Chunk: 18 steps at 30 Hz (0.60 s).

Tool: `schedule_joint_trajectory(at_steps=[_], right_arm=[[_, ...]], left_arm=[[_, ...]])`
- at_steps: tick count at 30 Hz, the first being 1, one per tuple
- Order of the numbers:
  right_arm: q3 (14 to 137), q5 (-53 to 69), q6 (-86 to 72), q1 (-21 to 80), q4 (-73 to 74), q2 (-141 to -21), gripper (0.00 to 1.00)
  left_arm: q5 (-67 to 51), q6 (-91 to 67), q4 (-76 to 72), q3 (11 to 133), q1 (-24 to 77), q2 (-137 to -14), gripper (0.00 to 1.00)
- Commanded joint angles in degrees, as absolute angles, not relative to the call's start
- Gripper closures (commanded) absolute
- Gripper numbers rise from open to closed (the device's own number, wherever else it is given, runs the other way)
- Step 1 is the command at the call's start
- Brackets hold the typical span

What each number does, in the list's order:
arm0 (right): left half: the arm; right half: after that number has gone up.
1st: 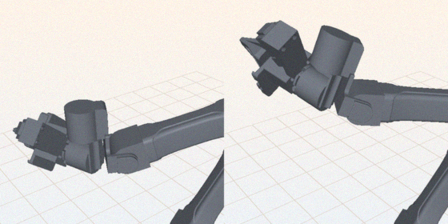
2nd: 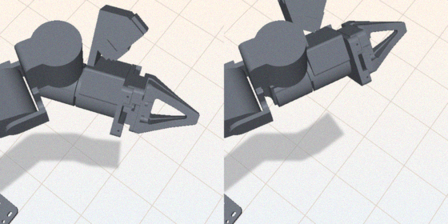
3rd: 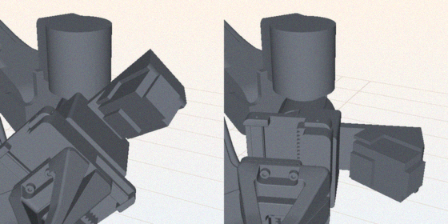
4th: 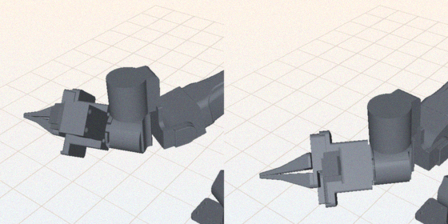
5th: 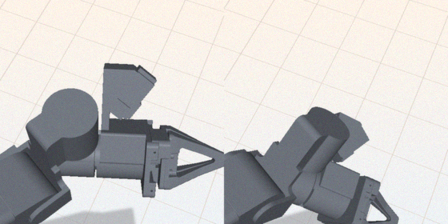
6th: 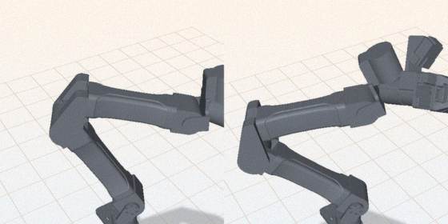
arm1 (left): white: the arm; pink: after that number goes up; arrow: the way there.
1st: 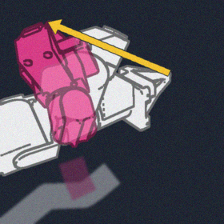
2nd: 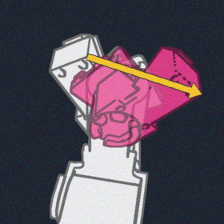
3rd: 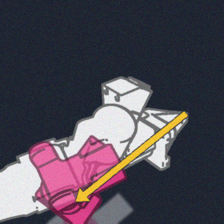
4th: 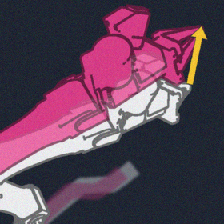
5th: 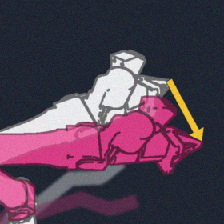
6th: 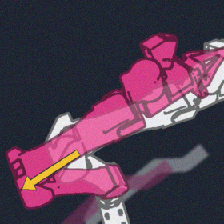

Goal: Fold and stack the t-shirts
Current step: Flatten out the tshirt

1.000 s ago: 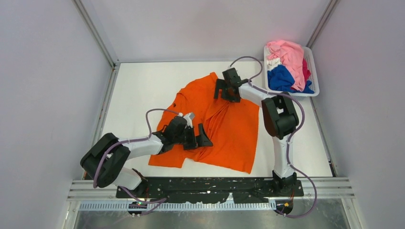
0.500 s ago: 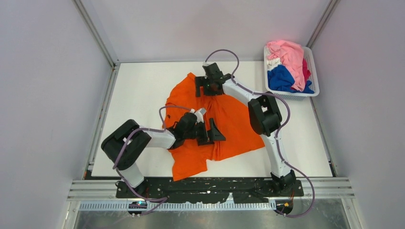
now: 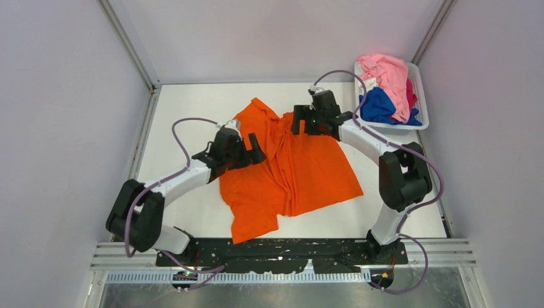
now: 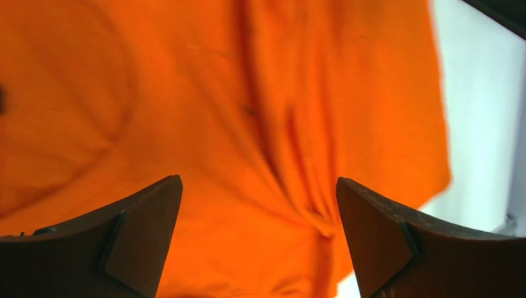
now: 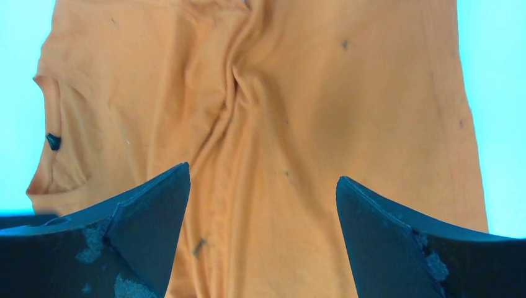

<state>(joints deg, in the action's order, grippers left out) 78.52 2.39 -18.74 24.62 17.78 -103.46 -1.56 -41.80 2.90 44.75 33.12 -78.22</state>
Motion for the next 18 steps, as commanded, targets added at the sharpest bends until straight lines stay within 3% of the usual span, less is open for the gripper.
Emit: schedule_joint_trajectory(at_steps=[1,8,18], right_arm=[[70.2,4.5,-21.5,24.1,12.1,-101.3,0.05],[63.2,2.4,-23.3,21.0,11.2,-100.5,0.05],[48.2,0.5,-26.1,15.1,10.5,-93.0,0.05]], left_arm=[[-7.9,-39.7,6.4,48.0,24.8,-87.0,0.01],[-4.1,-39.4,10.5,53.4,23.1,-95.8,0.01],[7.6,-39.1,19.8,50.5,21.4,-90.1,0.01]])
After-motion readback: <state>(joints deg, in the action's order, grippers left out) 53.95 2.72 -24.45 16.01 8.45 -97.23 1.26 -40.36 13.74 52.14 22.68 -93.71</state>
